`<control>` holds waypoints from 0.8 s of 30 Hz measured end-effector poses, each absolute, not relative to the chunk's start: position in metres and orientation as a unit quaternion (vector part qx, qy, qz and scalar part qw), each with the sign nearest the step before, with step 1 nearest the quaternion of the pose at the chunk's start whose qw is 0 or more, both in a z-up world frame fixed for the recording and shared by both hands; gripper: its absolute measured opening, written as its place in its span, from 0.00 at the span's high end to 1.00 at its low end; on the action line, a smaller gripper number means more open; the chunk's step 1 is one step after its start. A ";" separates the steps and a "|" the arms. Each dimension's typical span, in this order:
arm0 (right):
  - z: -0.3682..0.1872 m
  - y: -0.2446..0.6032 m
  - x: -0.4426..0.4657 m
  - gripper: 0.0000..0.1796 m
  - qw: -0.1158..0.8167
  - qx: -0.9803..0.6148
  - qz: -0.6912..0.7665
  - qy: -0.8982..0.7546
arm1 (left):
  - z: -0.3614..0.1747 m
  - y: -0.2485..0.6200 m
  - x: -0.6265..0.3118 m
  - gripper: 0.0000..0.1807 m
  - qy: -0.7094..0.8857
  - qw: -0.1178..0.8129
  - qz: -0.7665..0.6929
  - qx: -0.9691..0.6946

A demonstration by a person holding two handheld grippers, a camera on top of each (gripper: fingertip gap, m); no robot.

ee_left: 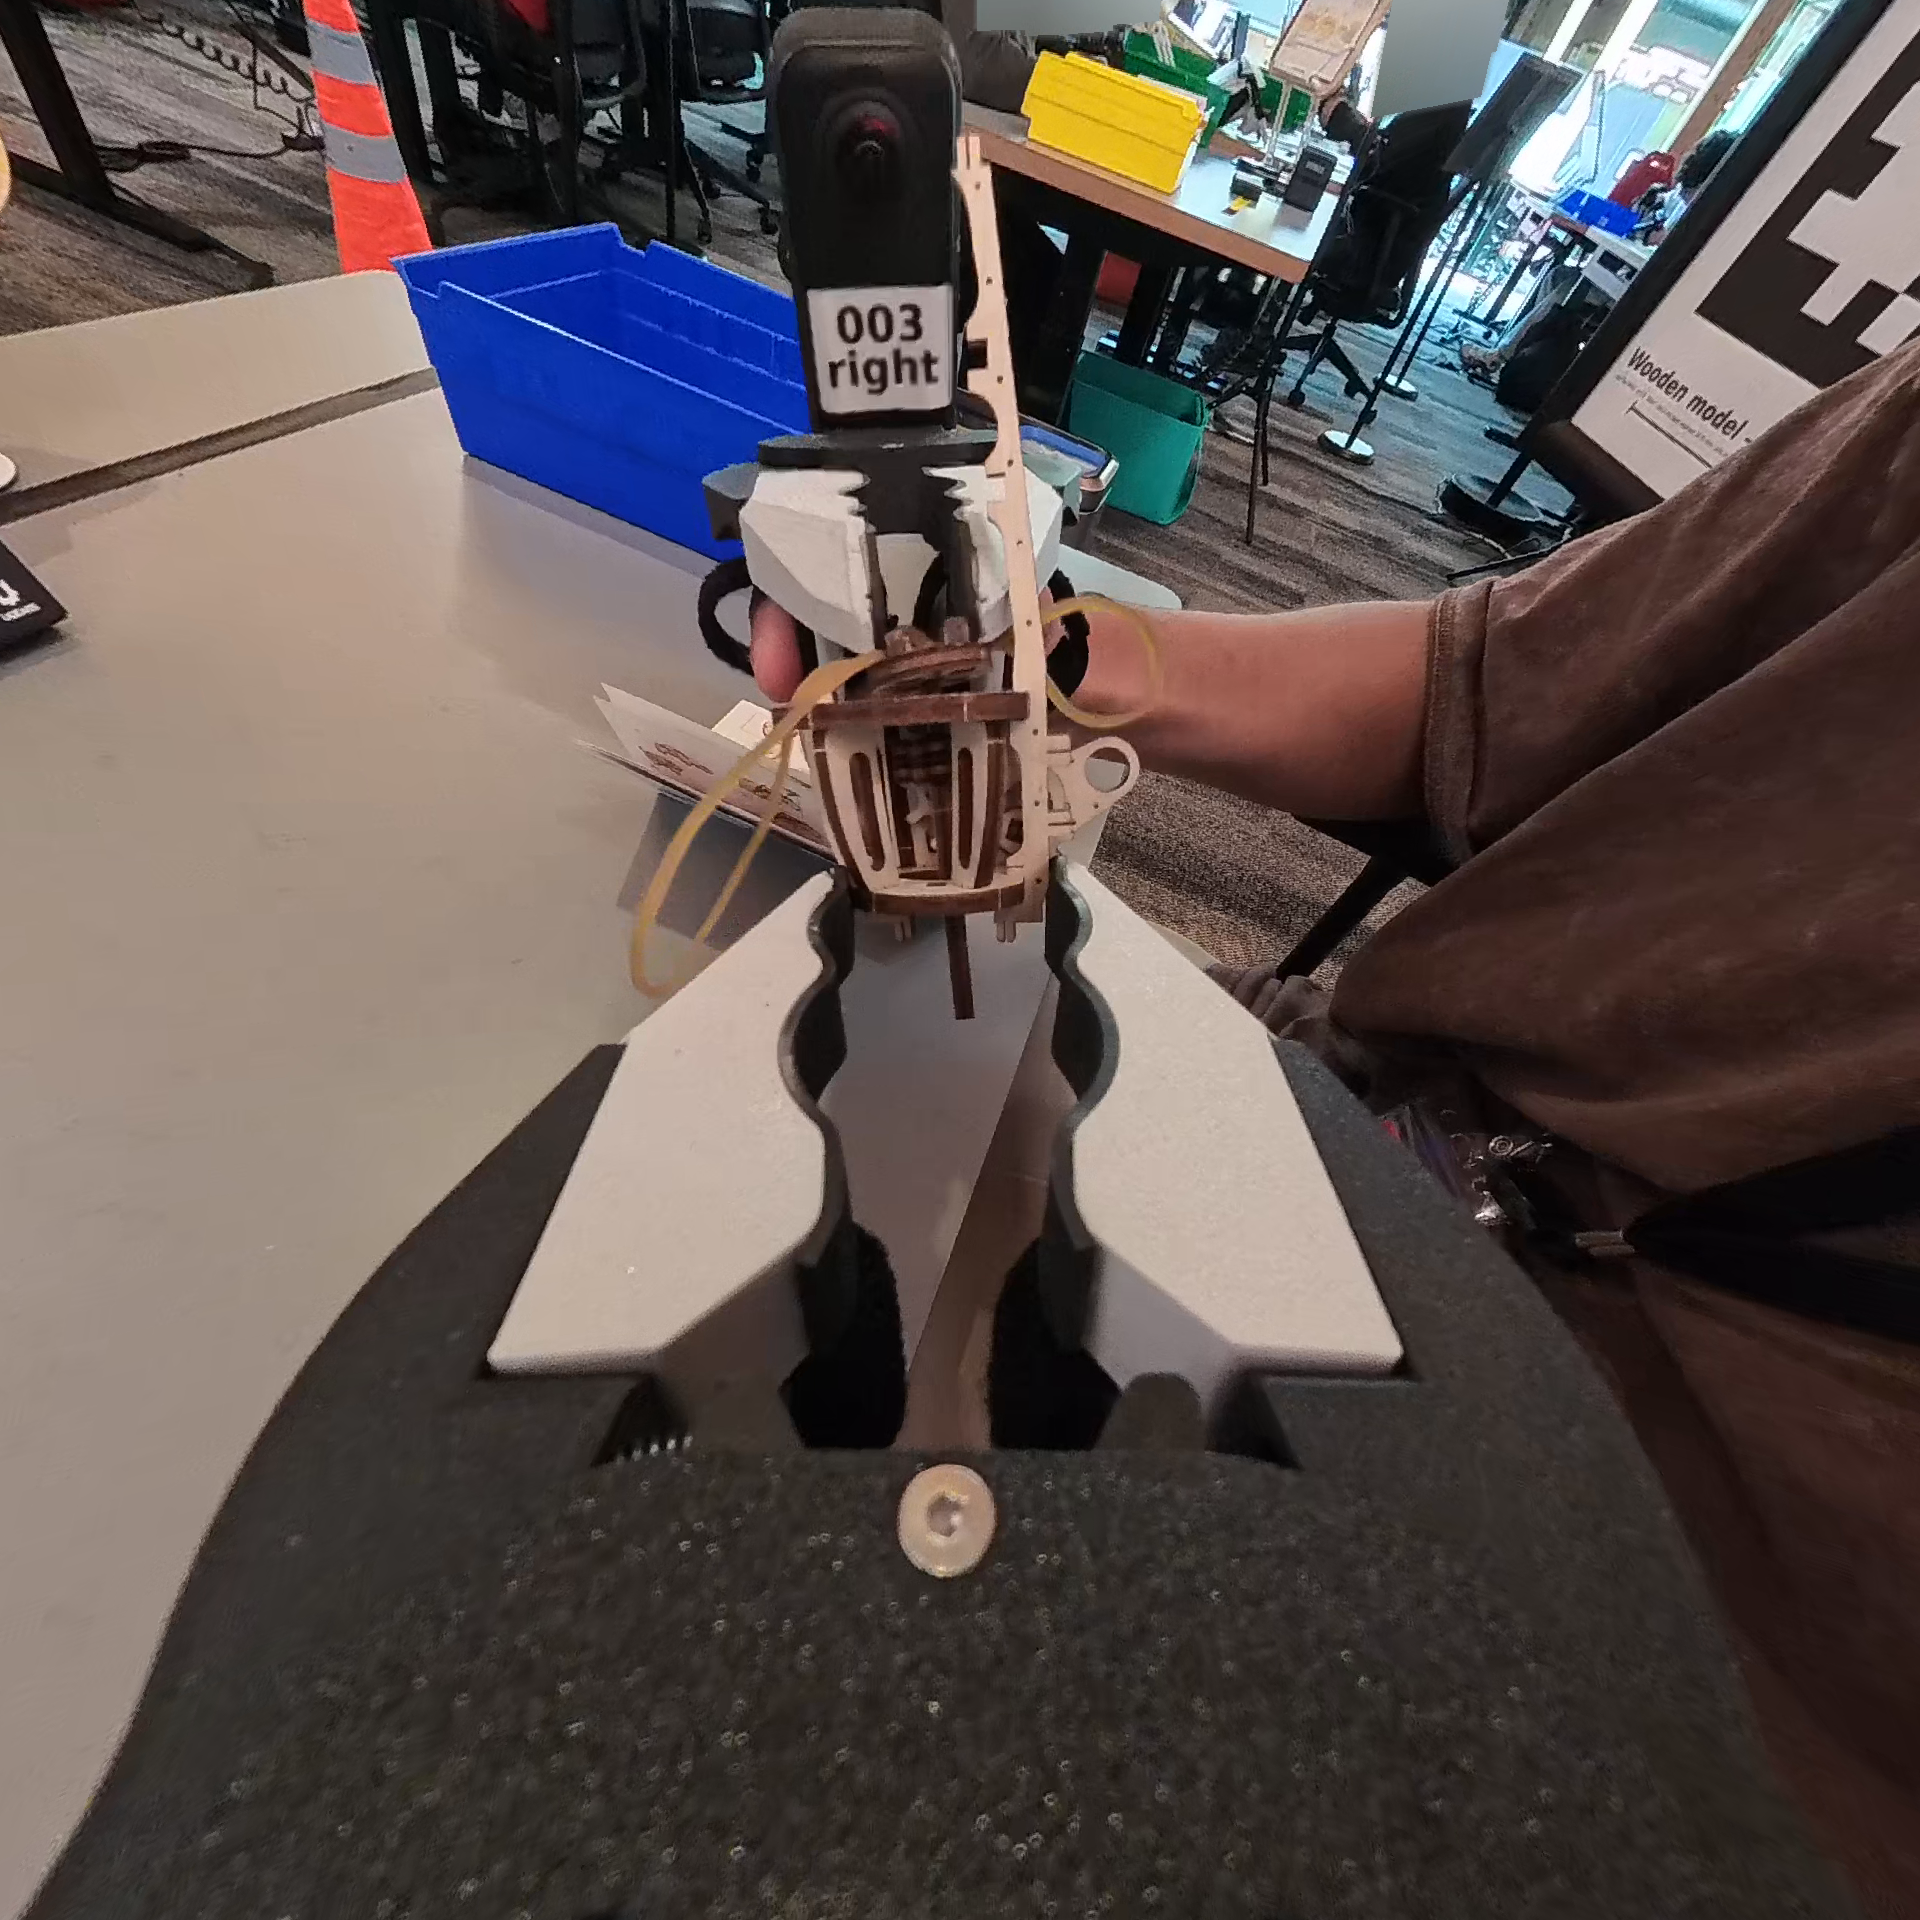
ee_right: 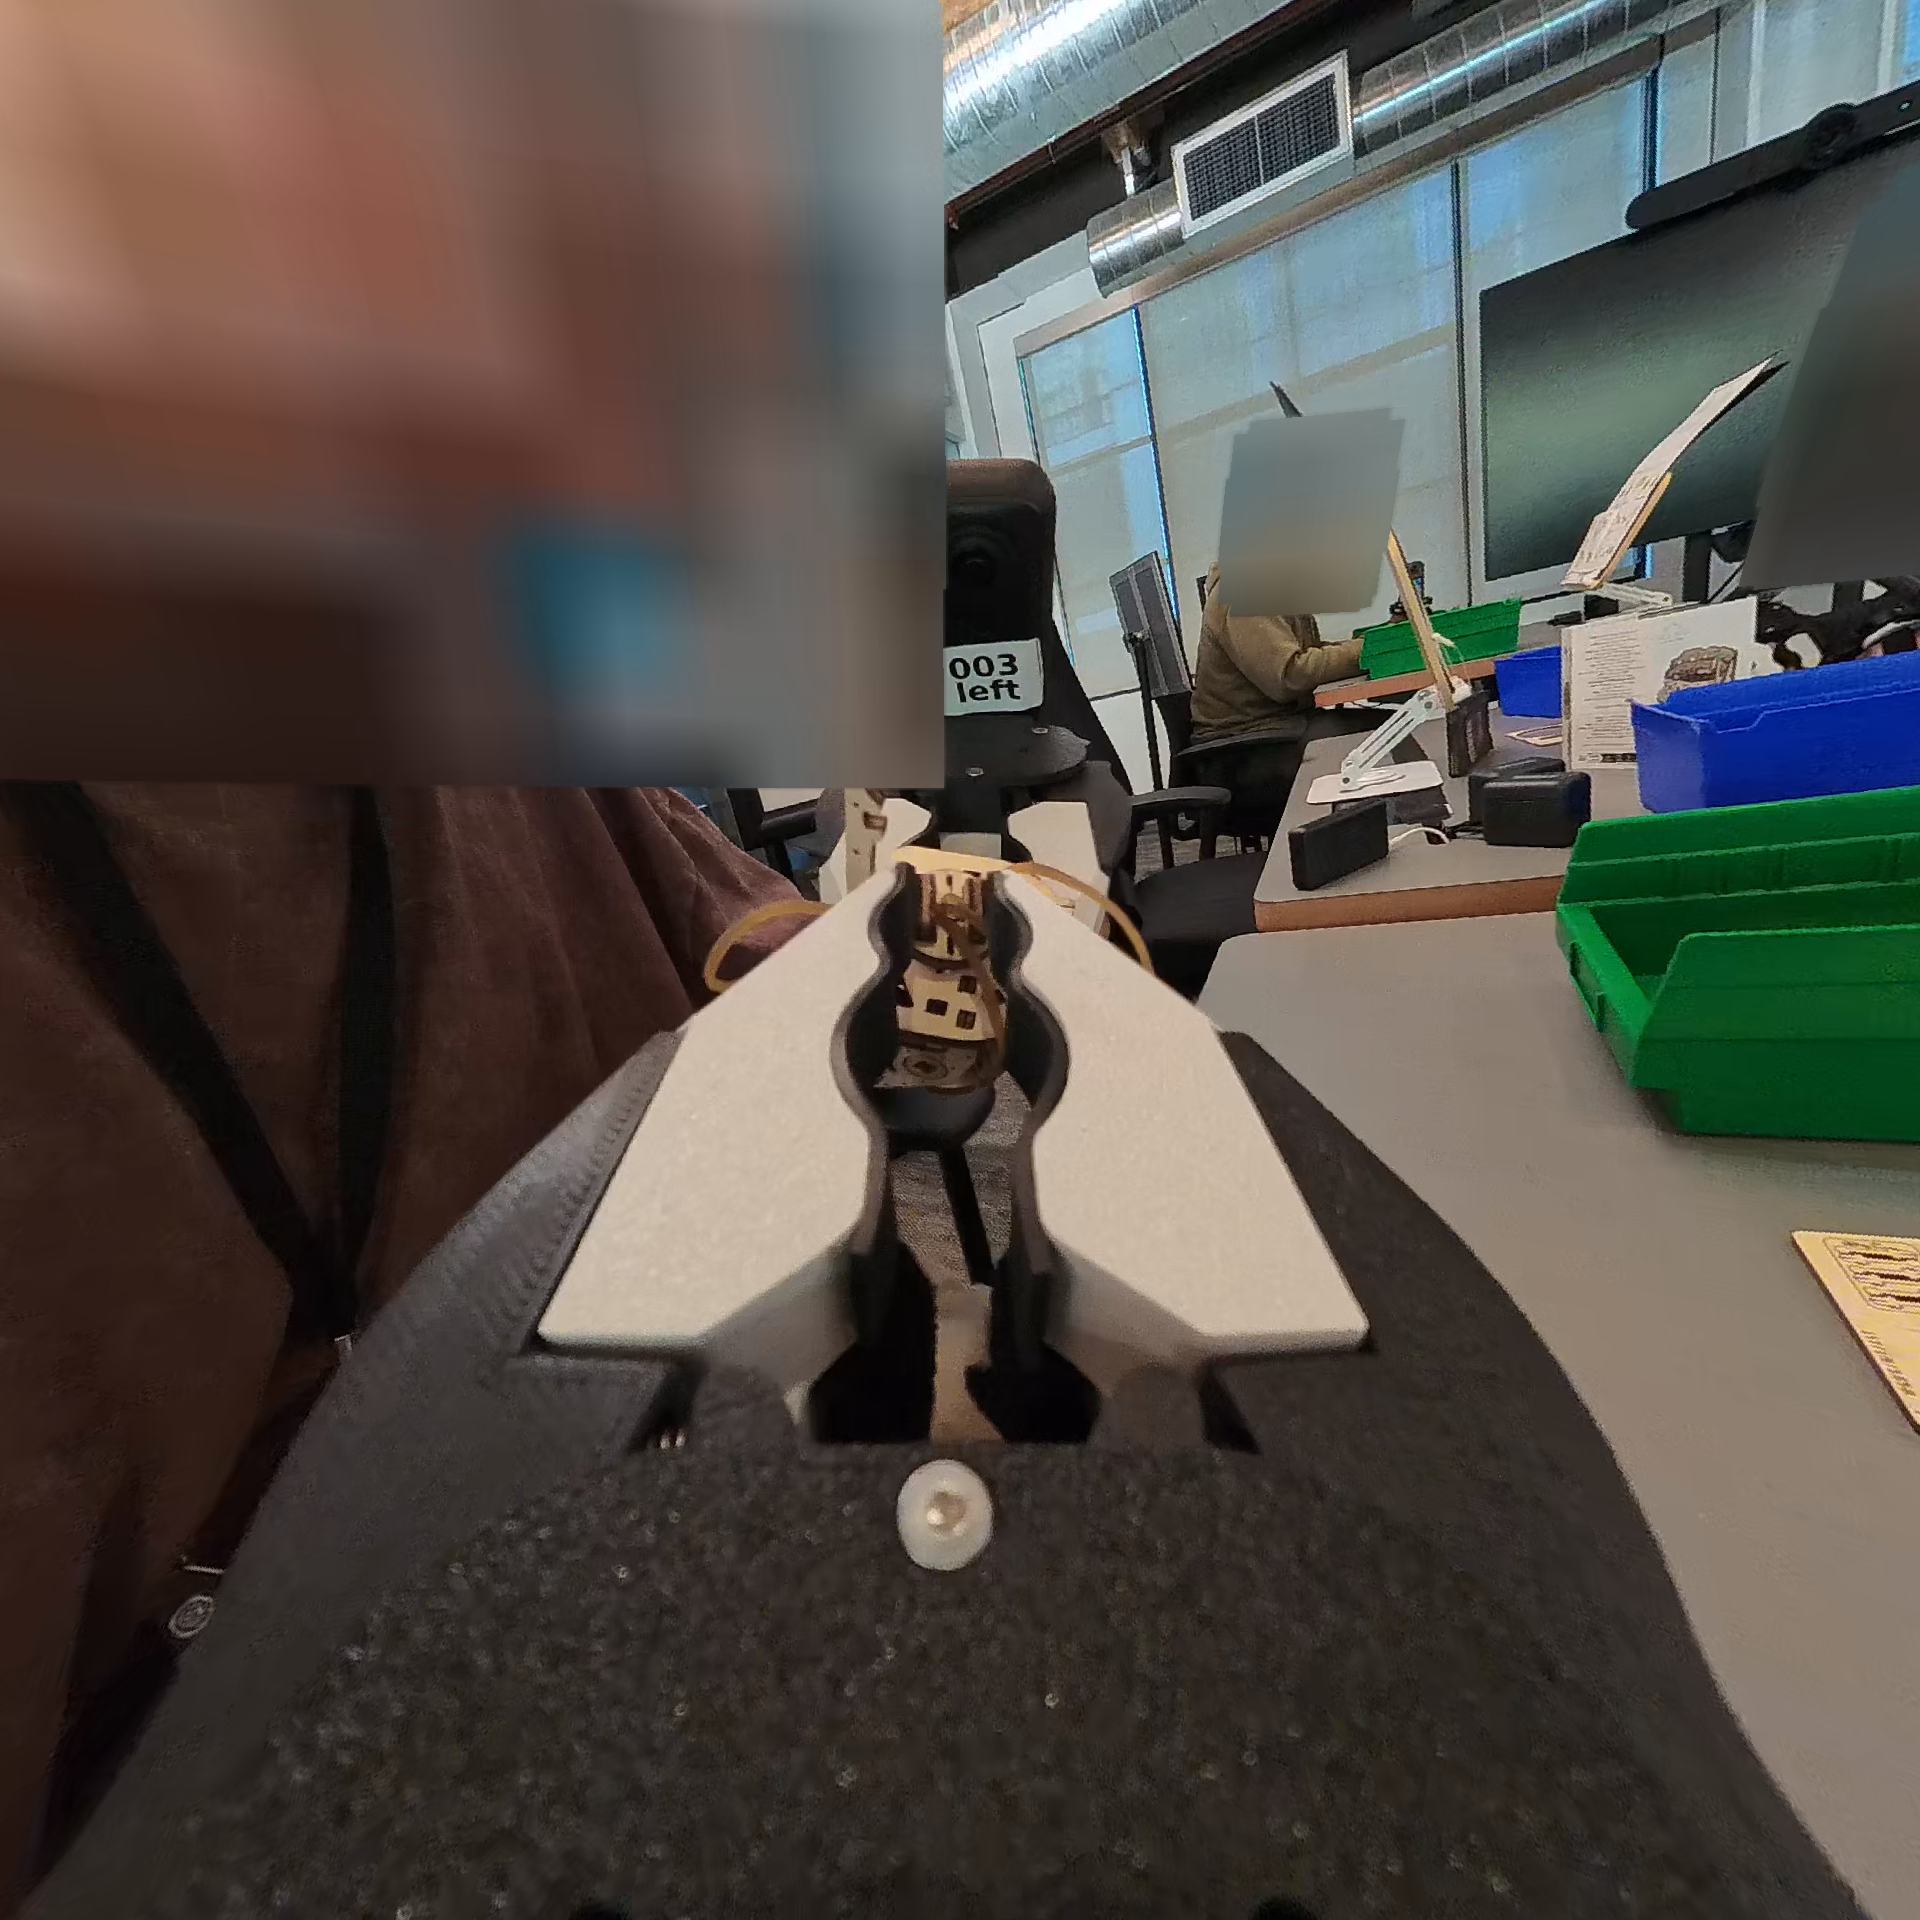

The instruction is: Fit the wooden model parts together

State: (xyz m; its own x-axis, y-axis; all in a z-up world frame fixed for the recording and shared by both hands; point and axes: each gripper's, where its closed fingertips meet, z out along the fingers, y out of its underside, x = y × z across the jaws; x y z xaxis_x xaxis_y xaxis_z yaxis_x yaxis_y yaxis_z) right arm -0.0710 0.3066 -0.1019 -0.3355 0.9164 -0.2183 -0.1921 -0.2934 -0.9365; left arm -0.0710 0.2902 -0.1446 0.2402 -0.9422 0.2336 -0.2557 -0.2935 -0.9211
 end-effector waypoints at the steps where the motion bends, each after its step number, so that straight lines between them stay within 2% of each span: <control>1: -0.102 0.307 -0.071 0.93 0.404 -0.414 0.687 -0.441 | -0.145 0.290 -0.071 0.81 0.441 0.399 -0.430 -0.679; 24: -0.110 0.303 -0.071 0.93 0.408 -0.433 0.628 -0.501 | -0.152 0.288 -0.068 0.81 0.453 0.395 -0.417 -0.682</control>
State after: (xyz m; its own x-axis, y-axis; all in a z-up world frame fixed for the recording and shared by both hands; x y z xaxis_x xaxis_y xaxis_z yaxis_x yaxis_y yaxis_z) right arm -0.0705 0.3028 -0.1102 -0.2914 0.9469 -0.1359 -0.0785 -0.1652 -0.9831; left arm -0.0676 0.2883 -0.1519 0.2412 -0.9474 0.2105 -0.2881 -0.2770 -0.9167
